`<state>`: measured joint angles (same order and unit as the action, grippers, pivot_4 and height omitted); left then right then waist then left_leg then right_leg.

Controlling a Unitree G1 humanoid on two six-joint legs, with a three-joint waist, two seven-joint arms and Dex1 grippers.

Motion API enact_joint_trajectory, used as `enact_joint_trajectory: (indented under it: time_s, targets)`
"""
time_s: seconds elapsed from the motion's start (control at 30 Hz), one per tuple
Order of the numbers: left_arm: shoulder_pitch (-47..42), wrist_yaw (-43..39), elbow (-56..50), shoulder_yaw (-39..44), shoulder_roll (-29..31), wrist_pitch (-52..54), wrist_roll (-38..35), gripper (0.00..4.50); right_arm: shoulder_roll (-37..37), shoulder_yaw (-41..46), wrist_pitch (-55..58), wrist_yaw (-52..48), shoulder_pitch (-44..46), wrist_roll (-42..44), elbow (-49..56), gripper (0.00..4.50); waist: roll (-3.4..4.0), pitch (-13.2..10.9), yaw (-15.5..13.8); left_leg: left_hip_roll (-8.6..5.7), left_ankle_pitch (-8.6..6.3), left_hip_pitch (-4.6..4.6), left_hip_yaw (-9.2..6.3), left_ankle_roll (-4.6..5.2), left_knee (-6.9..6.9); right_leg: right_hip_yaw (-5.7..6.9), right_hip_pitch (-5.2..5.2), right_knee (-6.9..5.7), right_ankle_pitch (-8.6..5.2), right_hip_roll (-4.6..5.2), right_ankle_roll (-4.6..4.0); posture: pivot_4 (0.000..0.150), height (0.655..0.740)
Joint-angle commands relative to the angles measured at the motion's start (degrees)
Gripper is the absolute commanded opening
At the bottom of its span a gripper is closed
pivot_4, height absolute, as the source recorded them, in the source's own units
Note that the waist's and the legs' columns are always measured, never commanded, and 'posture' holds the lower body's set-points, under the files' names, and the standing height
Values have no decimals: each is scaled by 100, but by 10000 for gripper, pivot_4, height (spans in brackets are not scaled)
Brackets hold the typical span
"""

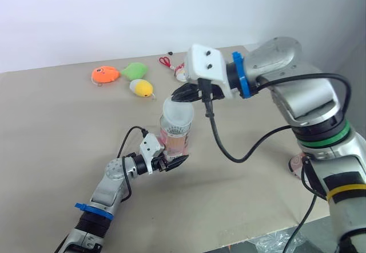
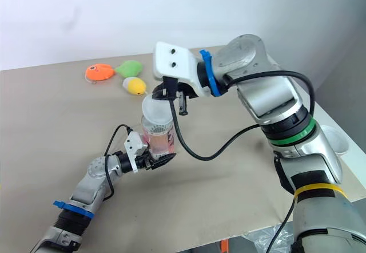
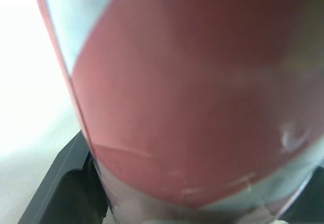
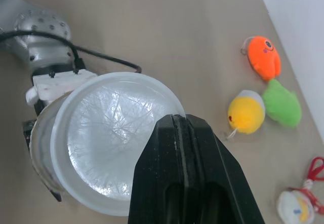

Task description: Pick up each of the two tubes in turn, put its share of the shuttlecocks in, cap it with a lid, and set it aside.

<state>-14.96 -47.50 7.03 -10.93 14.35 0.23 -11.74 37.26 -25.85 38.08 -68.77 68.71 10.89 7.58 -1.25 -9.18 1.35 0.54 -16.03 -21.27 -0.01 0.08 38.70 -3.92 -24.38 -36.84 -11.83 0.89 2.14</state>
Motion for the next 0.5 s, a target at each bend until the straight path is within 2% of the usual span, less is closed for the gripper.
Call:
enact_joint_trajectory:
  time_s: [0.03, 0.5]
  targets:
    - [86, 123, 270, -7, 21, 80, 117, 33438, -1, 28, -137, -149, 195, -136, 14, 398, 0, 0, 0, 0, 0, 1, 0, 0, 0, 0, 0, 0, 1, 0, -1, 1500, 7400]
    - [81, 147, 306, -25, 3, 95, 147, 33438, -198, -279, -339, -403, 142, -608, 143, 398, 1, 1, 0, 1, 0, 3, -3, 0, 0, 2, 2, 0, 1, -1, -1, 1500, 7400]
